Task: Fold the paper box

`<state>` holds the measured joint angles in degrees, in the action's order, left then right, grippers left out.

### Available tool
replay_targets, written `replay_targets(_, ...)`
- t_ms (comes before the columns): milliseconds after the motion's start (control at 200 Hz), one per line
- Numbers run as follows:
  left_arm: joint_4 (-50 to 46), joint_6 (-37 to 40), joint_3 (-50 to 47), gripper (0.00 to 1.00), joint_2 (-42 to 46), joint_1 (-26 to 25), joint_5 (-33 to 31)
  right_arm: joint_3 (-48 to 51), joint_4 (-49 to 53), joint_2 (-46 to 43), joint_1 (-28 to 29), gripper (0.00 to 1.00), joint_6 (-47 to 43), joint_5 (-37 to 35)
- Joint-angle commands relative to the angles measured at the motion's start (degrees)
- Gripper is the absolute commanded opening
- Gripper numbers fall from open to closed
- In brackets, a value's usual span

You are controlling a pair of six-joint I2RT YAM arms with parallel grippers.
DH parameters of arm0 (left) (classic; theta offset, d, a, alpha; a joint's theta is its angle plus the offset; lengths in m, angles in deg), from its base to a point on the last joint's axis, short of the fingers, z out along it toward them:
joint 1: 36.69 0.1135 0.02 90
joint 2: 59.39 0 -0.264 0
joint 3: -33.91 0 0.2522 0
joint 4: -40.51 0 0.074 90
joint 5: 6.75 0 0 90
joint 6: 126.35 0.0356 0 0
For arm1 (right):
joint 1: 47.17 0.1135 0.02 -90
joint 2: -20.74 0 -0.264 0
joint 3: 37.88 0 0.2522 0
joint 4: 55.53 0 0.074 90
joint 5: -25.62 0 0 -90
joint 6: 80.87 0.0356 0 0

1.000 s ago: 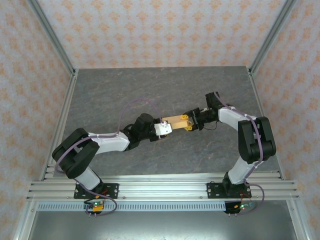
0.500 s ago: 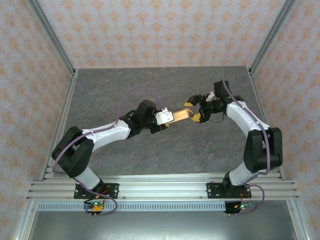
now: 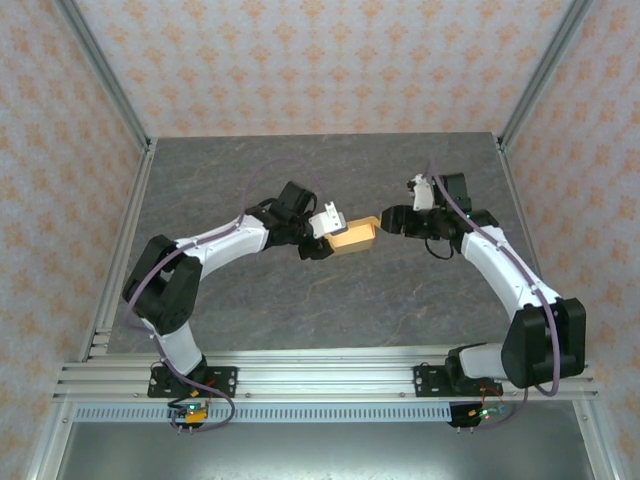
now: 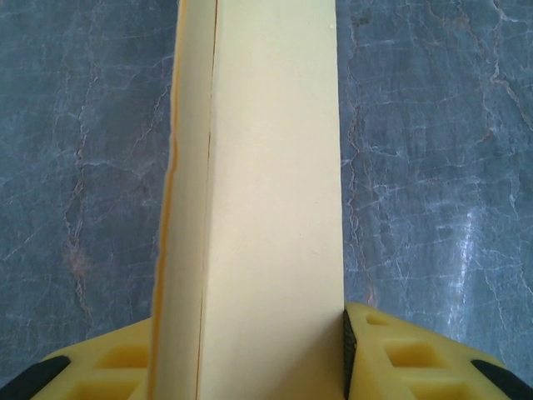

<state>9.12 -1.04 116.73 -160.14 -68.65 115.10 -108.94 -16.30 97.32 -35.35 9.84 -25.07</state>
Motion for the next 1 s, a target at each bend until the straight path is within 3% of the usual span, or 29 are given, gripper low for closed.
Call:
replay_targets(0, -6.25, 2.36, 1.02, 0.41, -1.67, 0.2, 1.92, 0.97, -4.77, 1.51, 2.42, 0.61, -14.53, -3.45)
replay_targets(145, -3.9, 1.66, -0.3, 0.41, -1.13, 0.26, 2.16, -0.39, -6.63, 4.45, 4.17, 0.59, -16.86, -4.79)
replay_targets(325, -1.5, 0.41, -1.15, 0.42, -1.09, 0.54, 2.58, -3.8, -3.93, 9.13, 4.95, 0.42, -16.35, -7.05)
replay_targets(425, -1.85, -0.27, -0.26, 0.42, -1.62, 0.77, 2.4, -4.43, -4.68, 10.22, 5.21, 0.26, -14.0, -6.92)
replay_targets(526, -1.23, -1.1, 0.09, 0.43, -2.23, 1.08, 3.01, -6.64, -2.48, 11.37, 6.56, 0.19, -12.44, -8.03)
replay_targets(601, -2.13, -1.81, 1.38, 0.43, -3.18, 1.29, 3.19, -7.45, -1.43, 11.42, 7.73, 0.19, -9.94, -11.02)
replay_targets(736, -3.45, -1.47, 2.13, 0.43, -4.1, 1.42, 3.91, -8.47, -0.24, 11.33, 8.22, 0.31, -5.21, -13.48)
replay_targets(816, -3.08, -1.3, 1.86, 0.43, -4.35, 1.41, 4.19, -8.96, 1.01, 10.68, 8.18, 0.34, -5.1, -15.7)
replay_targets(886, -3.88, -1.3, 2.46, 0.43, -4.8, 1.45, 4.17, -9.04, 1.25, 10.52, 8.2, 0.32, -5.28, -16.8)
replay_targets(996, -4.0, -1.04, 2.66, 0.43, -5.03, 1.39, 4.4, -10.61, 2.56, 12.23, 8.22, 0.22, -5.37, -15.46)
